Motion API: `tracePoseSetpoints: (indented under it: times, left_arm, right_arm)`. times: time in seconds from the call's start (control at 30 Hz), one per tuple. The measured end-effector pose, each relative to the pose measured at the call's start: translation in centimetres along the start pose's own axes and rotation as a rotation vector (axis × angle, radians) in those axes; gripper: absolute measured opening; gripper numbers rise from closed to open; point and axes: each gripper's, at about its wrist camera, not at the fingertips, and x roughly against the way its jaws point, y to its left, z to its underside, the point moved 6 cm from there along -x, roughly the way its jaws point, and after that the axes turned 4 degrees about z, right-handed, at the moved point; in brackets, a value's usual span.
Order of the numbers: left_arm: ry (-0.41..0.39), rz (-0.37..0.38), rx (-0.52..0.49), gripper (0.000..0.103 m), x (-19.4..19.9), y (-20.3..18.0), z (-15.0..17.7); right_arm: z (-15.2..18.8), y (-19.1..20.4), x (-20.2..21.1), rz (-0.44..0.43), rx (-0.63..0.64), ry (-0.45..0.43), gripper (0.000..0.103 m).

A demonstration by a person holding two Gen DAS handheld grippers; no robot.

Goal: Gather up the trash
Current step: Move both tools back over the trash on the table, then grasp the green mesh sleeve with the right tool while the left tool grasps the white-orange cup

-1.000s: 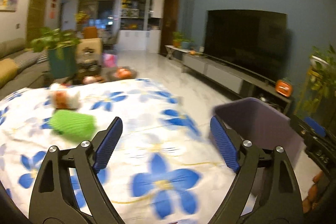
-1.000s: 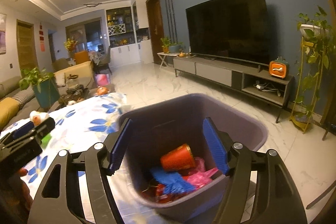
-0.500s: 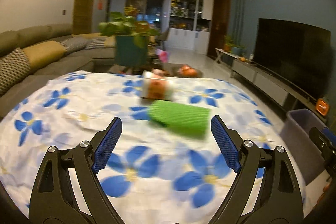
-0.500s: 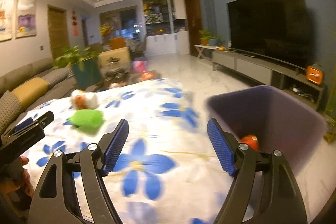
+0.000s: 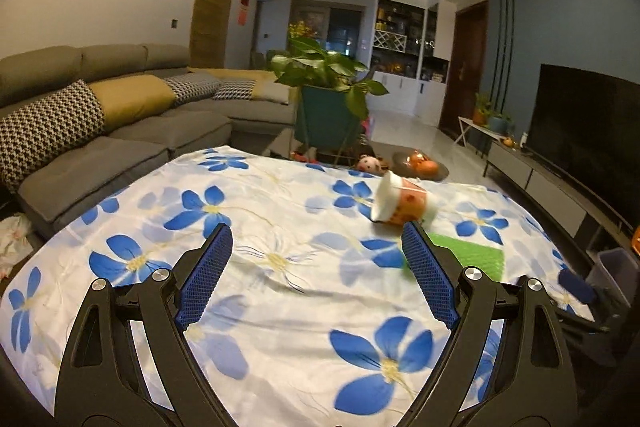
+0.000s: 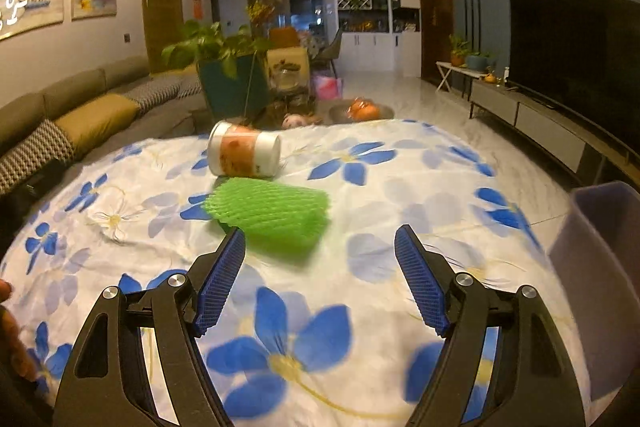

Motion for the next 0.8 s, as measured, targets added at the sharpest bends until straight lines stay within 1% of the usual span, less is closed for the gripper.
tracePoseSetpoints:
  times: [0.07, 0.27, 0.37, 0.43, 0.47, 0.5, 0.53, 0.57, 0.63, 0.7, 0.73, 0.8]
  left_arm:
    - [-0.004, -0.003, 0.010, 0.085, -0.3, 0.5, -0.3]
    - [-0.008, 0.009, 0.016, 0.085, -1.1, 1.0, -0.5]
    - [-0.007, 0.020, 0.012, 0.085, -1.3, 0.8, -0.6]
    - [-0.004, 0.026, 0.011, 0.085, -1.6, 0.7, -0.5]
    - [-0.002, 0.030, 0.010, 0.085, -1.7, 0.6, -0.5]
    - [0.001, 0.034, 0.008, 0.085, -1.8, 0.5, -0.4]
    - [0.004, 0.036, 0.007, 0.085, -1.9, 0.5, -0.4]
    - [0.006, 0.038, 0.005, 0.085, -2.0, 0.4, -0.3]
    - [0.011, 0.045, 0.004, 0.085, -2.2, 0.2, -0.2]
    - [0.015, 0.050, 0.002, 0.085, -2.3, 0.0, -0.2]
    - [0.015, 0.053, 0.001, 0.085, -2.3, -0.2, -0.3]
    - [0.014, 0.058, -0.003, 0.085, -2.3, -0.4, -0.4]
  right_arm:
    - [-0.2, 0.9, -1.4, -0.002, 0.009, 0.022, 0.075]
    - [-0.3, 1.3, -4.6, -0.033, -0.031, 0.111, 0.066]
    - [-0.1, 1.6, -5.6, -0.053, -0.034, 0.143, 0.054]
    - [0.1, 1.8, -6.1, -0.069, -0.032, 0.163, 0.038]
    - [0.3, 2.0, -6.2, -0.080, -0.031, 0.170, 0.035]
    - [0.3, 2.1, -6.3, -0.088, -0.030, 0.172, 0.028]
    - [0.3, 2.2, -6.3, -0.099, -0.031, 0.173, 0.022]
    - [0.3, 2.3, -6.2, -0.114, -0.032, 0.171, 0.021]
    - [0.2, 2.5, -5.8, -0.137, -0.029, 0.160, 0.014]
    - [0.1, 2.8, -5.4, -0.148, -0.019, 0.148, 0.009]
    - [0.1, 2.8, -5.1, -0.151, -0.013, 0.141, 0.007]
    - [-0.1, 2.8, -4.3, -0.154, -0.006, 0.115, 0.007]
